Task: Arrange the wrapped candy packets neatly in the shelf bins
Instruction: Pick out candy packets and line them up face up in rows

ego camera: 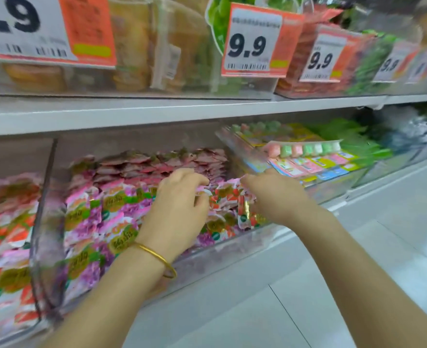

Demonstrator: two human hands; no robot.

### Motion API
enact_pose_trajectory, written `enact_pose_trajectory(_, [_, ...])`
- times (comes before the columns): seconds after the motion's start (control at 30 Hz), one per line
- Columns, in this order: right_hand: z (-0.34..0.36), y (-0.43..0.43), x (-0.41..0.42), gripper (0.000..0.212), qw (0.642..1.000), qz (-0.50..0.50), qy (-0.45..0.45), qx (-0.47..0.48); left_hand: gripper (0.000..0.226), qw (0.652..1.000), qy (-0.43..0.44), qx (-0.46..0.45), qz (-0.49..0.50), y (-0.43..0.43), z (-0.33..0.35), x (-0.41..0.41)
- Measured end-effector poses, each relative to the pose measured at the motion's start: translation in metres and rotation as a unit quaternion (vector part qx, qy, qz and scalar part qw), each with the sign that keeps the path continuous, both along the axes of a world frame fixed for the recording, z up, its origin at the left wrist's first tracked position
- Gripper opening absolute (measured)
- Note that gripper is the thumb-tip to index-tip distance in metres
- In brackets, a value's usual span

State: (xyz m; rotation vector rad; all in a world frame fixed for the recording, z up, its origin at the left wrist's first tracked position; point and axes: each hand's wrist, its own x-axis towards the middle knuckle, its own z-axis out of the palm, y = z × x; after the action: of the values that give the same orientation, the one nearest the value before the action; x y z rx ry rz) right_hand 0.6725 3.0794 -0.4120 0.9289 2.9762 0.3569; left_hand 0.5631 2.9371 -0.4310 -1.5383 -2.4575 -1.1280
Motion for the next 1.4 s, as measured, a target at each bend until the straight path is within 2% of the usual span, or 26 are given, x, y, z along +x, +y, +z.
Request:
enact_pose_trajectory(0.1, [0.003, 0.005, 0.001, 0.038, 0.999, 0.004, 0.008, -0.032, 0.028, 1.0, -0.017, 0.01, -0.008, 0.002, 0.0, 0.001])
enact_pose_trajectory(0.17, [0.009, 0.007, 0.006, 0.028, 0.996, 0.015, 0.042, -0.073, 0.028, 0.999, -0.033, 0.016, -0.016, 0.004, 0.001, 0.001])
enact_pose_trajectory(0.23, [0.016, 0.009, 0.011, 0.016, 0.982, 0.036, 0.116, -0.142, 0.031, 0.998, -0.06, 0.02, -0.028, 0.005, 0.004, 0.003])
enact_pose_trajectory(0.3, [0.026, 0.007, 0.014, 0.009, 0.944, 0.053, 0.214, -0.245, 0.041, 0.994, -0.09, 0.021, -0.05, 0.004, 0.007, 0.006])
enact_pose_trajectory(0.4, [0.041, -0.008, 0.013, 0.014, 0.86, 0.105, 0.311, -0.39, 0.056, 0.988, -0.129, -0.004, -0.086, 0.004, 0.011, 0.01])
enact_pose_trajectory(0.5, [0.042, -0.018, 0.003, 0.011, 0.808, 0.12, 0.345, -0.462, 0.025, 0.991, -0.119, 0.008, -0.062, 0.002, 0.013, 0.01])
enact_pose_trajectory(0.57, [0.036, -0.01, -0.003, 0.012, 0.797, 0.1, 0.393, -0.448, 0.02, 0.994, -0.106, 0.02, -0.005, -0.001, 0.011, 0.004])
enact_pose_trajectory(0.6, [0.031, -0.003, -0.006, 0.014, 0.805, 0.08, 0.409, -0.422, 0.021, 0.992, -0.12, 0.026, 0.021, -0.002, 0.009, -0.001])
enact_pose_trajectory(0.63, [0.026, 0.004, -0.008, 0.016, 0.83, 0.059, 0.403, -0.38, 0.023, 0.987, -0.15, 0.038, 0.034, -0.003, 0.008, -0.005])
enact_pose_trajectory(0.67, [0.019, 0.01, -0.011, 0.018, 0.87, 0.041, 0.367, -0.326, 0.024, 0.98, -0.188, 0.052, 0.037, -0.005, 0.007, -0.009])
enact_pose_trajectory(0.73, [0.0, 0.017, -0.017, 0.031, 0.948, 0.019, 0.223, -0.228, 0.021, 0.961, -0.264, 0.074, 0.036, -0.009, 0.01, -0.013])
enact_pose_trajectory(0.77, [-0.011, 0.017, -0.02, 0.035, 0.971, 0.01, 0.139, -0.194, 0.019, 0.951, -0.298, 0.076, 0.034, -0.01, 0.012, -0.012])
enact_pose_trajectory(0.83, [-0.026, 0.011, -0.026, 0.036, 0.992, -0.01, 0.016, -0.128, 0.017, 0.931, -0.356, 0.078, 0.023, -0.012, 0.013, -0.012])
enact_pose_trajectory(0.87, [-0.029, 0.01, -0.027, 0.032, 0.996, -0.017, -0.002, -0.093, 0.017, 0.922, -0.379, 0.08, 0.017, -0.012, 0.013, -0.012])
enact_pose_trajectory(0.97, [-0.029, 0.012, -0.027, 0.02, 0.996, -0.017, 0.06, -0.057, 0.018, 0.898, -0.431, 0.091, 0.007, -0.013, 0.015, -0.011])
enact_pose_trajectory(1.03, [-0.023, 0.012, -0.025, 0.03, 0.981, -0.013, 0.166, -0.095, 0.016, 0.882, -0.46, 0.104, 0.01, -0.013, 0.015, -0.011])
enact_pose_trajectory(1.07, [-0.019, 0.009, -0.024, 0.032, 0.965, -0.006, 0.237, -0.114, 0.015, 0.874, -0.472, 0.113, 0.013, -0.012, 0.015, -0.012])
enact_pose_trajectory(1.13, [-0.009, -0.005, -0.021, 0.028, 0.908, 0.017, 0.392, -0.151, 0.013, 0.858, -0.495, 0.133, 0.022, -0.011, 0.015, -0.012])
enact_pose_trajectory(1.2, [-0.004, -0.025, -0.02, 0.024, 0.86, 0.071, 0.475, -0.171, 0.01, 0.84, -0.518, 0.158, 0.027, -0.011, 0.015, -0.012])
enact_pose_trajectory(1.3, [-0.009, -0.051, -0.024, 0.034, 0.874, 0.151, 0.423, -0.184, 0.019, 0.812, -0.547, 0.203, 0.014, -0.014, 0.015, -0.011])
enact_pose_trajectory(1.4, [-0.011, -0.061, -0.026, 0.051, 0.88, 0.166, 0.37, -0.248, 0.031, 0.802, -0.552, 0.228, -0.017, -0.02, 0.015, -0.012])
